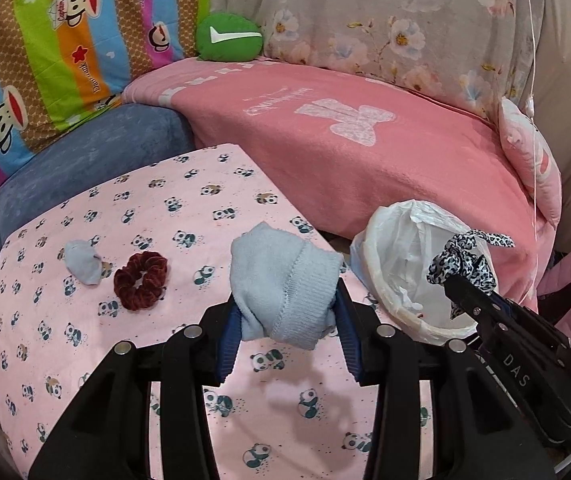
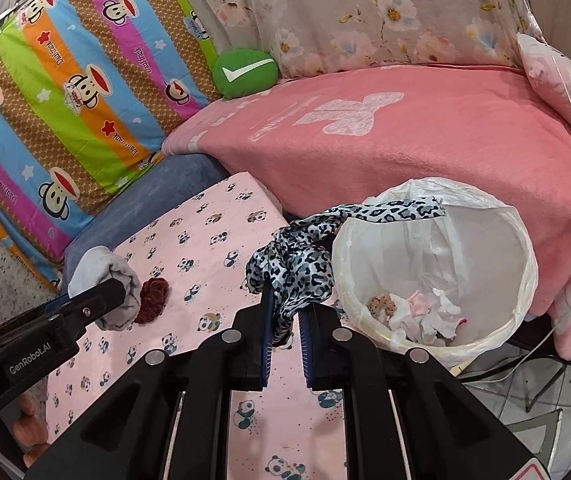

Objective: Collect trash
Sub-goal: 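Carry the blue sock and leopard-print scrunchie in both grippers over the bin, then open the left gripper to drop the blue sock while the right holds the scrunchie over the bin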

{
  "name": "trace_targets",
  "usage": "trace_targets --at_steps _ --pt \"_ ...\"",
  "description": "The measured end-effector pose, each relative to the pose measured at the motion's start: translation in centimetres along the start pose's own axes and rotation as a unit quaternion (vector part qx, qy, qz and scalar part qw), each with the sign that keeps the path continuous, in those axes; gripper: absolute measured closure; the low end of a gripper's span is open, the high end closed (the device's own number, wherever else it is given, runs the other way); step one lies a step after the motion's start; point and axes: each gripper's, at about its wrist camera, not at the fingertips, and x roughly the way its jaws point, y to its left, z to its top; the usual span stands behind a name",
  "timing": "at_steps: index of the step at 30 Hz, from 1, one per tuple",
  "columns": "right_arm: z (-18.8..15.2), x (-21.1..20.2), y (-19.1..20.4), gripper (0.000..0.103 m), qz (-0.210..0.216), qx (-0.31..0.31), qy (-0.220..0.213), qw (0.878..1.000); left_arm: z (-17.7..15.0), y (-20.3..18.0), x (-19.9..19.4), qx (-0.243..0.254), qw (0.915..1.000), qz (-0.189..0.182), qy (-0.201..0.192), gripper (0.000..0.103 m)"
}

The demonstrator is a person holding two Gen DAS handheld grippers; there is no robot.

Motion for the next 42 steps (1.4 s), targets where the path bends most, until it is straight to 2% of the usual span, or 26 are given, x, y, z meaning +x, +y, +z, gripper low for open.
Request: trace_targets --at_steps 17,24,31,35,37,42 --pt "2.4 -1.4 -9.5 0.091 -0.039 0.044 -0.022 0.998 2.1 -10.5 4.2 0.062 0.9938 -0.088 0.026 0.062" --pt "2.5 -1.1 -12.9 0.091 -0.047 0.065 -0.023 0.997 2.3 -14.0 6.5 0.086 0.9901 -0.102 0.044 0.061" --pt "2.5 -1.0 -15.2 0.091 -0.059 0.080 -0.023 0.995 2.3 -15.7 8.5 0.091 0.9879 -0.109 0.061 0.059" --pt "2.5 -0.9 -15.8 0.091 -0.063 0.083 -0.022 0.994 2.2 -16.0 9.4 0.094 0.9883 -0.100 0.066 0.049" --pt "2.5 -0.8 -16.1 0.091 -0.064 0.082 -0.021 0.994 2.2 -15.8 9.5 0.091 0.9894 -0.096 0.061 0.034" --pt "2.5 -0.6 -16.3 0.091 -0.063 0.080 -0.022 0.995 2.5 -14.9 9.1 0.085 0.9921 -0.079 0.047 0.031"
